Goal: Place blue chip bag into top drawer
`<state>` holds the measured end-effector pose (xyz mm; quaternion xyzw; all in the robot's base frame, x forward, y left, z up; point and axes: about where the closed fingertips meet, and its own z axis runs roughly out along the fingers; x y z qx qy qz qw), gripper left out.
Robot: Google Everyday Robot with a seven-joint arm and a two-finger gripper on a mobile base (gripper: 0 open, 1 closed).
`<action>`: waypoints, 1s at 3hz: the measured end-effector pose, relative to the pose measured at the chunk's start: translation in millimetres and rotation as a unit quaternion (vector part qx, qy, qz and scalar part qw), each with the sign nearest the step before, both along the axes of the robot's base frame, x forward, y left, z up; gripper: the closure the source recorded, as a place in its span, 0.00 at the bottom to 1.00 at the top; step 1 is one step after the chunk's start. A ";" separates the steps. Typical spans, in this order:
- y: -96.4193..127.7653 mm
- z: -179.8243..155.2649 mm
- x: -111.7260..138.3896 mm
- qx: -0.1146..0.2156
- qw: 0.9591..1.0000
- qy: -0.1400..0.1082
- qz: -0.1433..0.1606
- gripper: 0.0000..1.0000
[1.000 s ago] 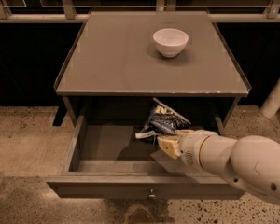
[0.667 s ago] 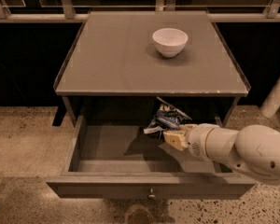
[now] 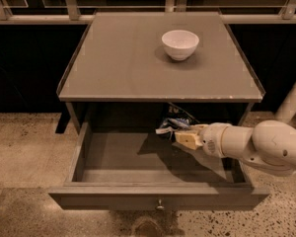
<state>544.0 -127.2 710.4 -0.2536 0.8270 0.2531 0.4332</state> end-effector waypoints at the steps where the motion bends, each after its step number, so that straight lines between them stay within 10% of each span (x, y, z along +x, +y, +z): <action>1: 0.9 0.2 -1.4 -0.002 1.000 0.000 0.000 0.58; 3: 6.6 -14.4 -7.1 0.006 1.000 0.018 0.014 0.11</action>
Offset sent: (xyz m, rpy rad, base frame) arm -0.0074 0.0005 -0.0029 0.0210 -0.0318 0.0139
